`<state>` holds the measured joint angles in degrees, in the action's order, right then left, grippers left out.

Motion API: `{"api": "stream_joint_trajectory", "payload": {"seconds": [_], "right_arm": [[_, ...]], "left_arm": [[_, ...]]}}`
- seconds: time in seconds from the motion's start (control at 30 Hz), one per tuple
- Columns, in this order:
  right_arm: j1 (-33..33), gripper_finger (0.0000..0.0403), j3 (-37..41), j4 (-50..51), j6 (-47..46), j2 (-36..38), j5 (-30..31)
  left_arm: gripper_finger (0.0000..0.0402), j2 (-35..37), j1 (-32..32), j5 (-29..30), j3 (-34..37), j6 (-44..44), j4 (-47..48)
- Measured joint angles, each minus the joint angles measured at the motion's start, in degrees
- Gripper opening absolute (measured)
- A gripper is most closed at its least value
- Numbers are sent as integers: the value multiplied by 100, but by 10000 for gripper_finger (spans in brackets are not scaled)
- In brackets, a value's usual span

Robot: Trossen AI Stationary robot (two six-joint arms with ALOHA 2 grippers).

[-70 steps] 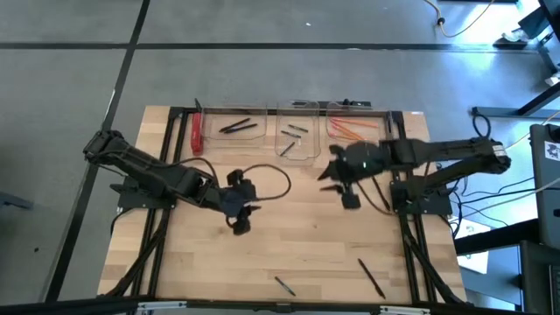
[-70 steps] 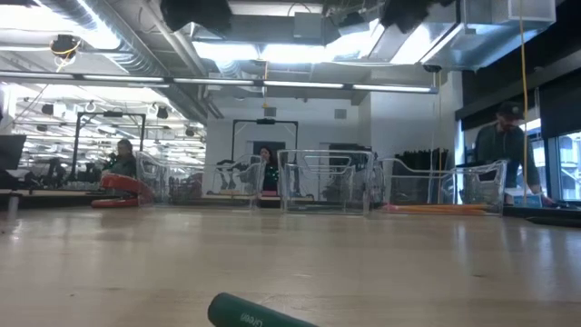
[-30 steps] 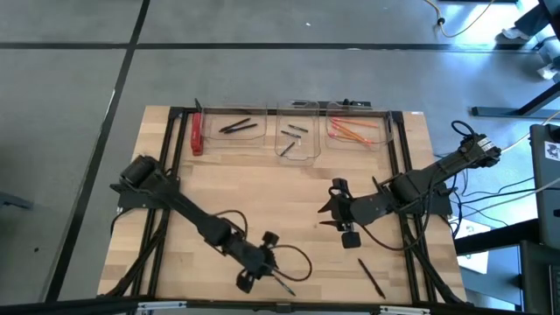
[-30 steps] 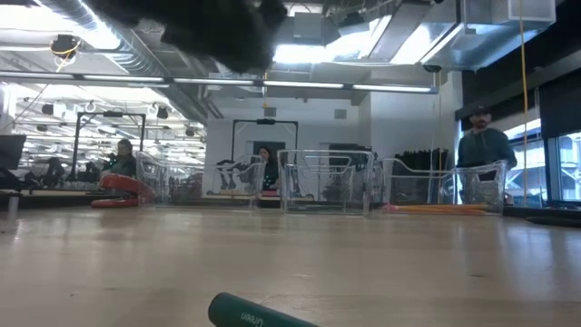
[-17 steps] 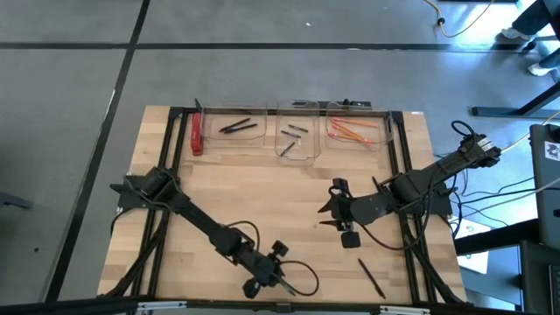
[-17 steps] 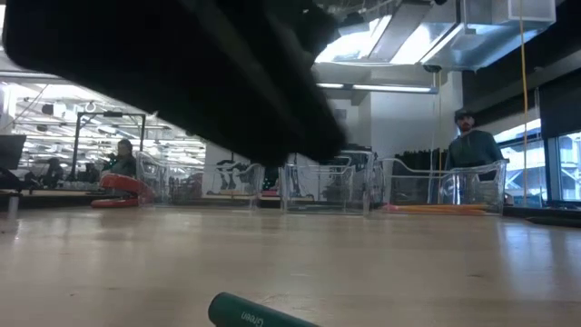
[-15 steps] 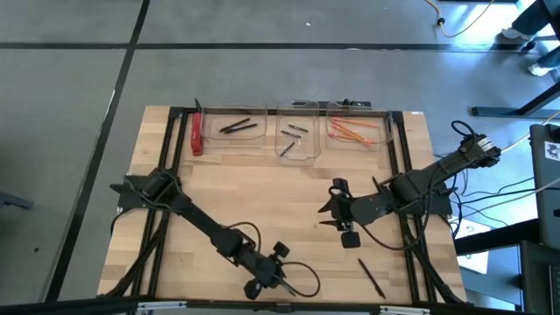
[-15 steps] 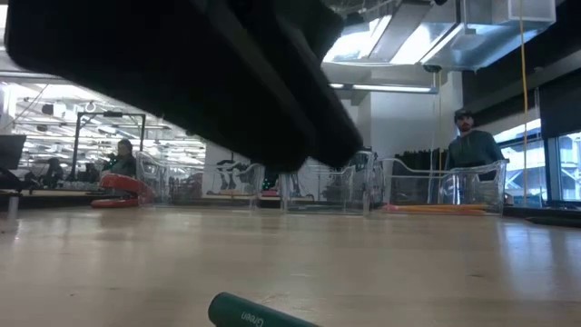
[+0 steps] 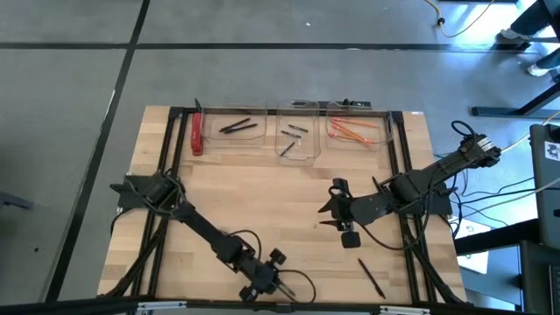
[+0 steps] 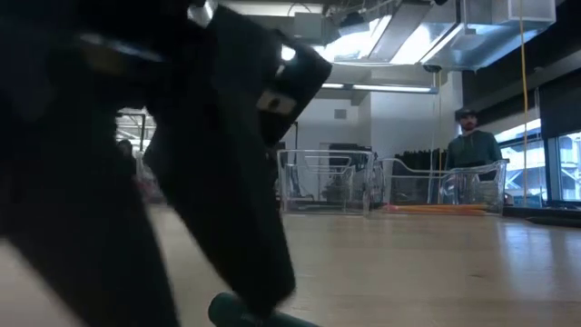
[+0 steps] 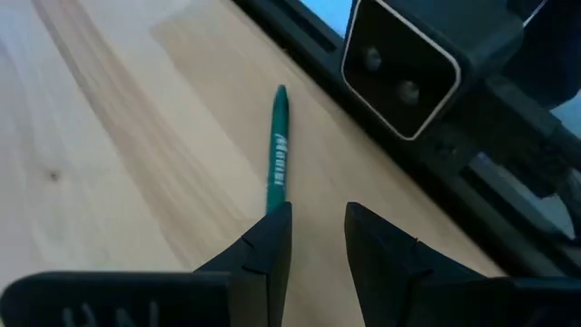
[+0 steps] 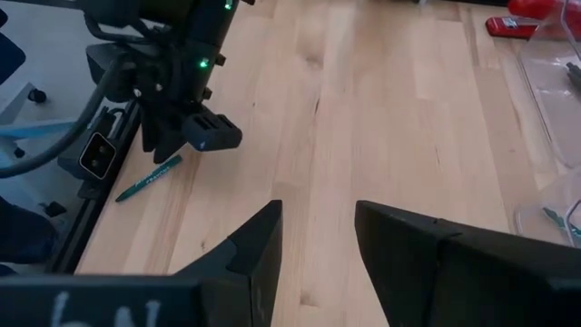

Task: Sort crayons/erasers/pens/pencils in bins
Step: Put the green crayon into the middle transparent bin

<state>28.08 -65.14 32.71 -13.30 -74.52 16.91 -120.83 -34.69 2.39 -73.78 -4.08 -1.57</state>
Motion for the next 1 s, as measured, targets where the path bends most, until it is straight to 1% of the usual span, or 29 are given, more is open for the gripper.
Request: {"api": "stream_joint_trajectory", "payload": {"seconds": [0.27,0.47,0.73,0.87,1.0], "right_arm": [[0,142,0,-2,2,0,0],[0,142,0,-2,2,0,0],[0,142,0,-2,2,0,0],[0,142,0,-4,2,0,0],[0,142,0,-4,2,0,0]], "left_arm": [[98,-41,25,287,-5,69,-97],[98,-29,21,284,-119,-234,-109],[98,-24,197,294,-184,-253,-104],[98,-54,305,105,-184,-259,-58],[98,-68,333,87,-182,-261,-45]]}}
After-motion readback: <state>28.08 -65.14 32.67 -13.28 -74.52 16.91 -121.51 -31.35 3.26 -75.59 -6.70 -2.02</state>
